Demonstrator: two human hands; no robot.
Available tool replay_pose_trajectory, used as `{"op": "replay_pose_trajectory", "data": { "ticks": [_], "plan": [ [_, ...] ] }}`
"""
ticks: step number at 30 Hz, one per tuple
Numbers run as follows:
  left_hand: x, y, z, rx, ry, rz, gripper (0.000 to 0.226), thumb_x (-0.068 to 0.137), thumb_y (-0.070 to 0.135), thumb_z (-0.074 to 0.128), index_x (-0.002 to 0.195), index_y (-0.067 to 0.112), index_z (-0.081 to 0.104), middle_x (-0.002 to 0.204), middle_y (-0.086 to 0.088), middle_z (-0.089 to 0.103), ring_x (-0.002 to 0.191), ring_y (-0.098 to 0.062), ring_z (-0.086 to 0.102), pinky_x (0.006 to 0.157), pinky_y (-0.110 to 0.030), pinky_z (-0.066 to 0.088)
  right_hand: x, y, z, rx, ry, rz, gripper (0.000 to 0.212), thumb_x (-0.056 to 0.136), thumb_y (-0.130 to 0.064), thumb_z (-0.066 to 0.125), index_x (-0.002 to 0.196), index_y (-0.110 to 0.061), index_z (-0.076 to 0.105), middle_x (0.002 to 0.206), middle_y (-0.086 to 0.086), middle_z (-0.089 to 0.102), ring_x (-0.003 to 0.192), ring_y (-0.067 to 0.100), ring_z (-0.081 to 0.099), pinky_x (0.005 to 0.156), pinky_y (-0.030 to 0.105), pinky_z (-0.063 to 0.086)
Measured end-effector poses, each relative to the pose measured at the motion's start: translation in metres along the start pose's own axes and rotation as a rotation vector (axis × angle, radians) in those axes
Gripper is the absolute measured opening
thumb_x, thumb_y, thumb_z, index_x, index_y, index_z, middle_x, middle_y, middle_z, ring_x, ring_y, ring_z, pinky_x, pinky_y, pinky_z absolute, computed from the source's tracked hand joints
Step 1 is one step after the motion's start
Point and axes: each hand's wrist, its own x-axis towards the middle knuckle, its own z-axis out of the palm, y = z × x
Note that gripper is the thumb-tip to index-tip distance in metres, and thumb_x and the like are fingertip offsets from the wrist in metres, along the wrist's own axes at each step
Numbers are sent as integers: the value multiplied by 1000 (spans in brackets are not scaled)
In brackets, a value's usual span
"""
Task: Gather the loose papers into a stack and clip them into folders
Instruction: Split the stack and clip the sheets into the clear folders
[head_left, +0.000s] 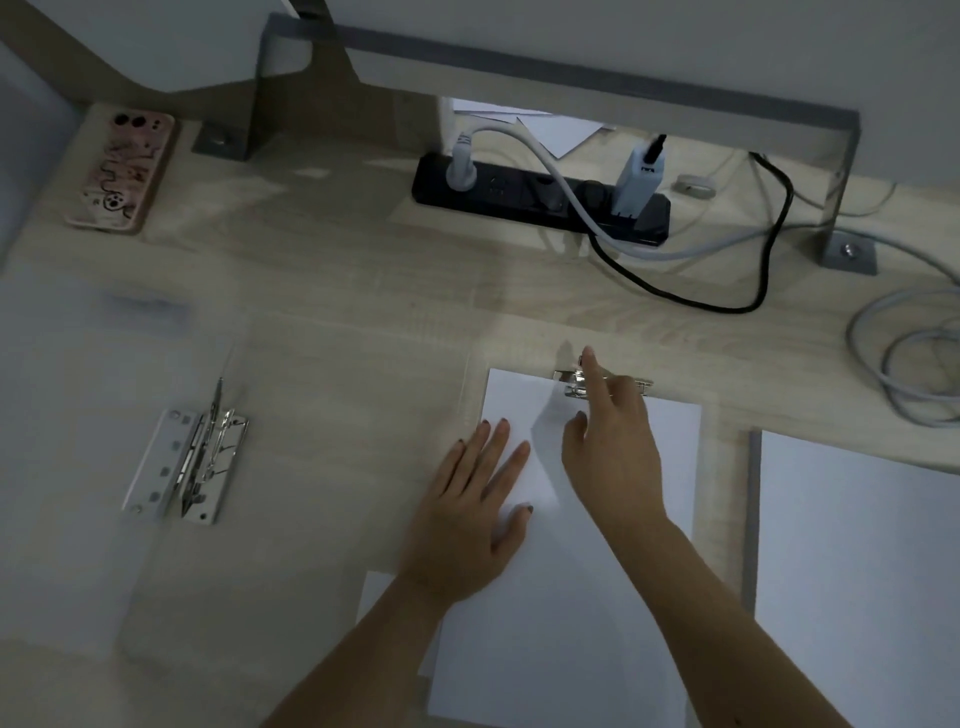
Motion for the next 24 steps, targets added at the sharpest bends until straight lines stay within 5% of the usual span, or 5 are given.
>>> {"op": "replay_pose_trajectory", "data": {
  "ticks": [5, 11, 19, 24],
  "plan": [
    [0, 1, 0, -32, 21, -7, 56, 92, 40, 45, 142, 16, 37, 152, -6, 29, 144, -22, 21, 114, -41, 29, -1, 2, 3, -263, -199, -50, 71, 93, -9, 40, 149, -19, -2, 134, 16, 39, 117, 27, 41, 83, 29, 42],
    [1, 1, 0, -25, 11, -12, 56, 92, 42, 46, 142, 17, 37, 152, -5, 30, 143, -21, 22, 114, -39, 28, 7, -3, 11, -497, -289, -73, 68, 94, -6, 33, 148, -10, -8, 137, 17, 36, 122, 28, 38, 98, 31, 35],
    [0, -1, -2, -53, 9, -9, 58, 92, 42, 46, 141, 14, 38, 152, -7, 31, 143, -21, 24, 114, -39, 29, 2, -1, 24, -456, -212, -53, 74, 90, -6, 37, 147, -6, -10, 130, 17, 44, 115, 29, 43, 98, 34, 35],
    [-2, -2, -4, -91, -4, -73, 58, 94, 35, 41, 144, 9, 29, 155, -9, 22, 145, -18, 15, 119, -33, 16, -3, 4, 20, -339, -183, -30, 77, 88, -7, 39, 148, -9, -9, 128, 15, 44, 114, 28, 41, 98, 32, 32]
  ]
}}
